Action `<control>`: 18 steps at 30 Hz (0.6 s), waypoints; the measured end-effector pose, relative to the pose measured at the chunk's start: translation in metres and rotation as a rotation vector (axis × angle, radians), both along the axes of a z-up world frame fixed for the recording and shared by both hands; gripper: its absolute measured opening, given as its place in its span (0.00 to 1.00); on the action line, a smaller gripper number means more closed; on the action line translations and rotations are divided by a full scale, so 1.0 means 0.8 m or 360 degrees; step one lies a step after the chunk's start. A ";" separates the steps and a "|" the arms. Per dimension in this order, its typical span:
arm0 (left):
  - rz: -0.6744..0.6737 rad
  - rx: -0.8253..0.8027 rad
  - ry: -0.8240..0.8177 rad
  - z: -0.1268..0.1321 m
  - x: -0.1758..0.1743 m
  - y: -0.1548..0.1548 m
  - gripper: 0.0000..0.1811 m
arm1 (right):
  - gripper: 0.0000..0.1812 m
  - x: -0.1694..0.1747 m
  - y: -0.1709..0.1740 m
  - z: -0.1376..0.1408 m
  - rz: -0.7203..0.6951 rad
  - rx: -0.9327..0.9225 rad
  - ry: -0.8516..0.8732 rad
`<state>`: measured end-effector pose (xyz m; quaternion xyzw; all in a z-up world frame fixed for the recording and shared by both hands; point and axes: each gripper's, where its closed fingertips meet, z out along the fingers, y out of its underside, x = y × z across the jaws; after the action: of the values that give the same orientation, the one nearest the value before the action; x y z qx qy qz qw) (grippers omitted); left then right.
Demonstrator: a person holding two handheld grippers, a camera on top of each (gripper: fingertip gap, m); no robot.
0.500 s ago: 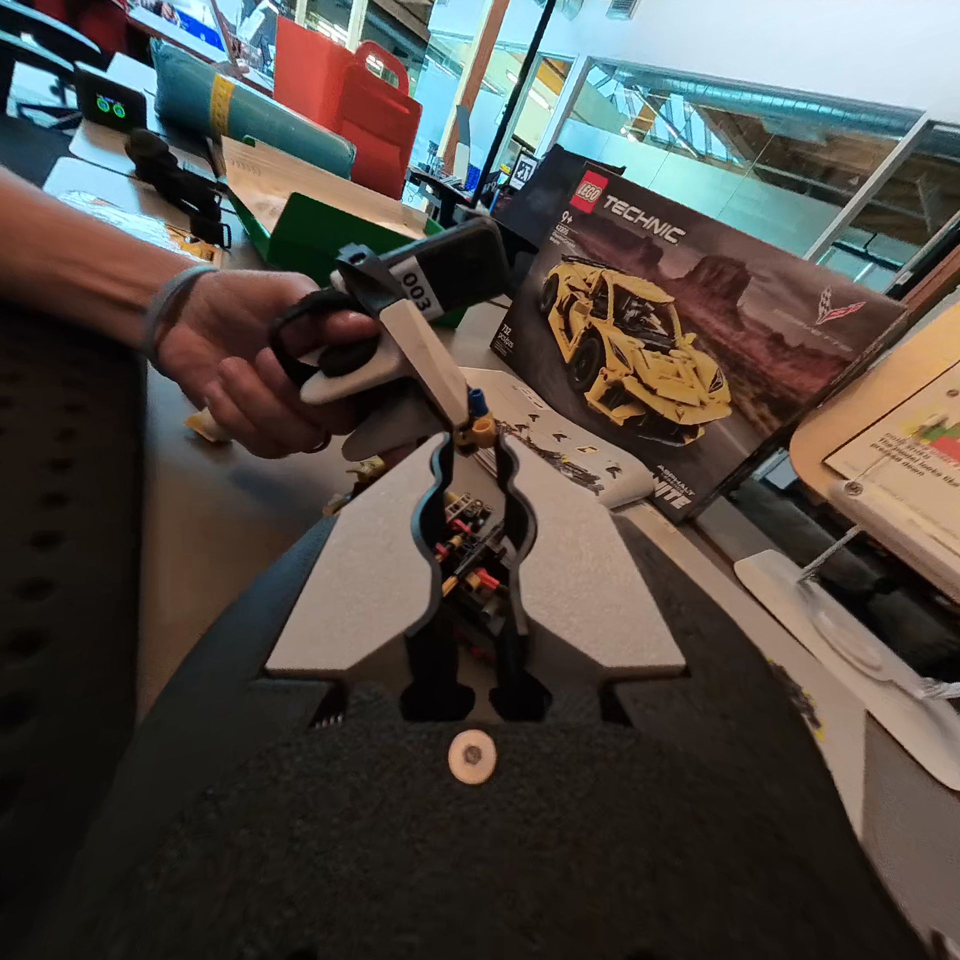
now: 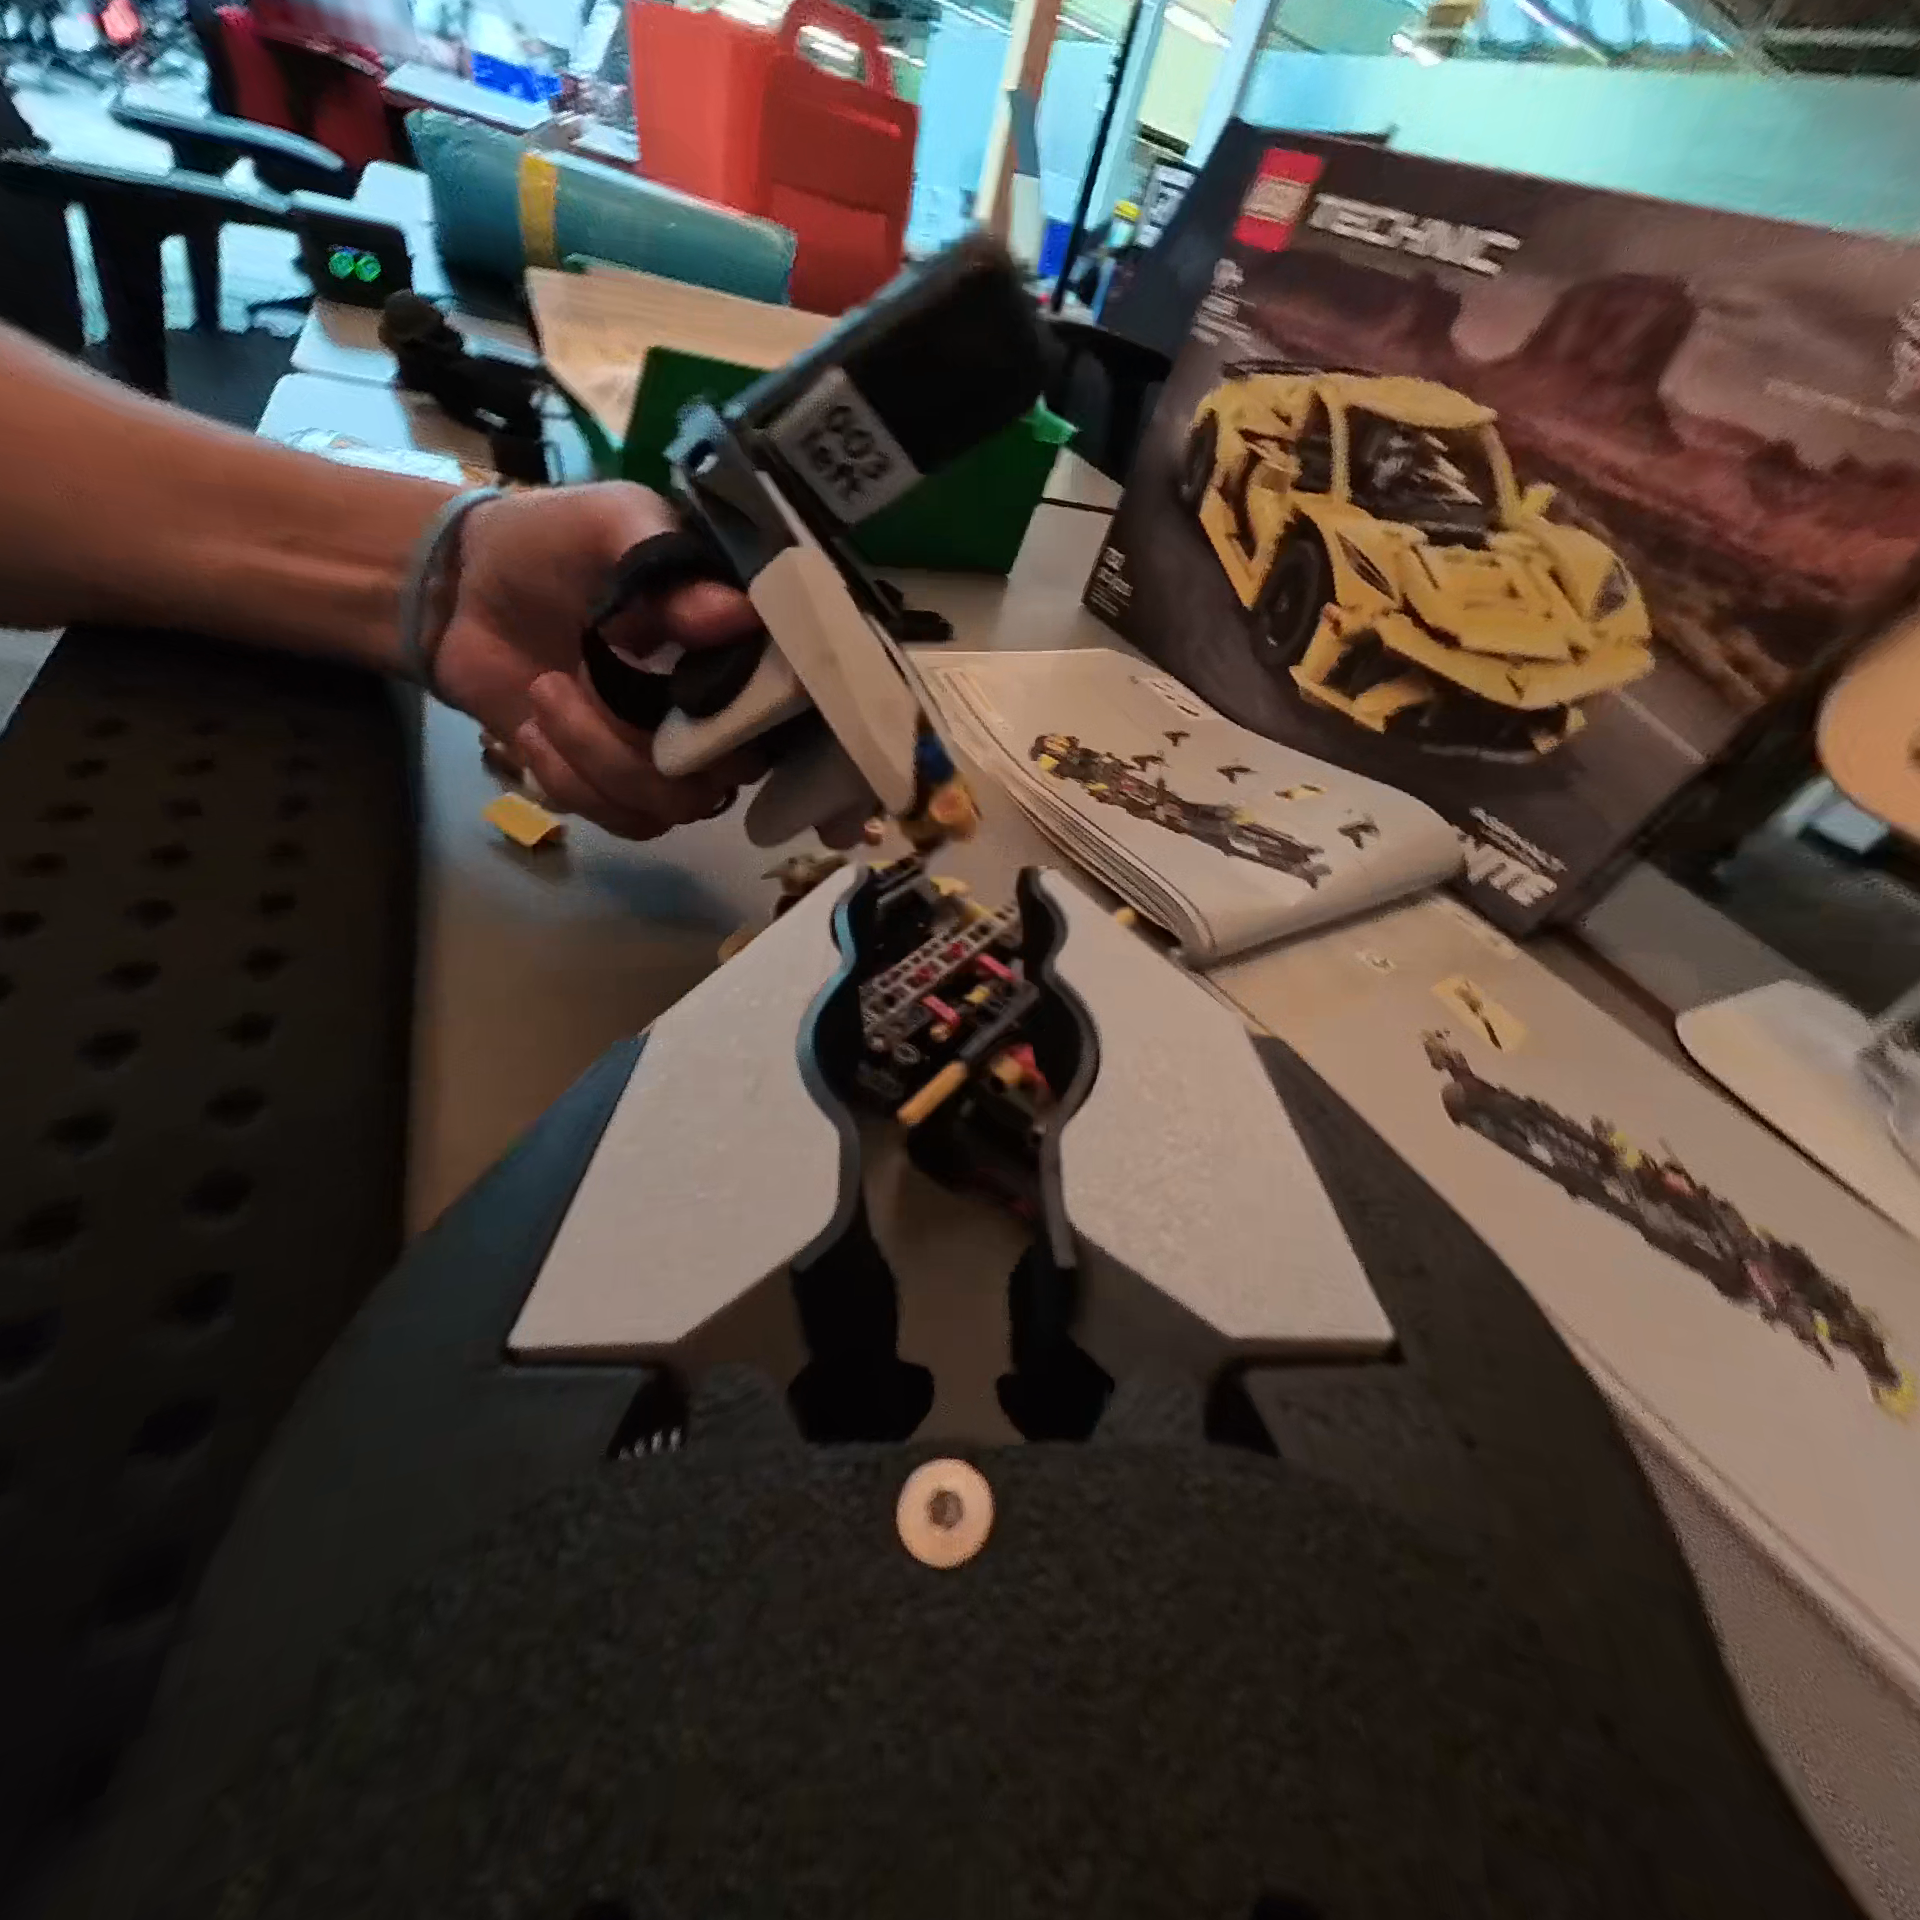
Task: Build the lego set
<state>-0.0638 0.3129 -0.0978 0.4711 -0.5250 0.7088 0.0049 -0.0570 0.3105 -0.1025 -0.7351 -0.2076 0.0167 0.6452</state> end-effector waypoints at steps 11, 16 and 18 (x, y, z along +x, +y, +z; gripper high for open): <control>0.0477 0.0746 -0.0095 -0.024 0.019 0.052 0.04 | 0.08 0.067 -0.106 -0.092 -0.0172 -0.0988 0.0069; 0.0428 0.0819 -0.0072 -0.036 0.020 0.041 0.05 | 0.08 0.068 -0.101 -0.120 -0.0247 -0.1066 0.0112; 0.0422 0.0826 -0.0079 -0.036 0.020 0.040 0.05 | 0.08 0.070 -0.096 -0.123 -0.0275 -0.1048 0.0097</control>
<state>-0.0479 0.3446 -0.1270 0.5036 -0.6225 0.5566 -0.2213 -0.0012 0.2335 -0.2011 -0.9179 -0.1087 0.0501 0.3782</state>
